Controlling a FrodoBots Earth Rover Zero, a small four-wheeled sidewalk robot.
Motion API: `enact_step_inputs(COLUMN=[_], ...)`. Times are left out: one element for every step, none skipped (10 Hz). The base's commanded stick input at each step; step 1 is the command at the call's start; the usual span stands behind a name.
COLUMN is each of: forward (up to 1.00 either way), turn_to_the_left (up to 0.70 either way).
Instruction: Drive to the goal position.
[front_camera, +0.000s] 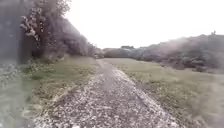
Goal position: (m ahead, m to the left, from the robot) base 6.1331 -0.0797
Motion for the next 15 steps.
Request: enact_step_inputs(forward=[1.0, 1.0, 1.0, 1.0, 1.0, 1.0, 1.0, 1.0, 1.0, 1.0, 1.0, 1.0, 1.0, 1.0, 1.0], turn_to_the_left=[0.0, 0.0, 0.0, 0.0, 0.0, 0.0, 0.0, 0.0, 0.0, 0.0, 0.0, 0.0, 0.0, 0.0, 0.0])
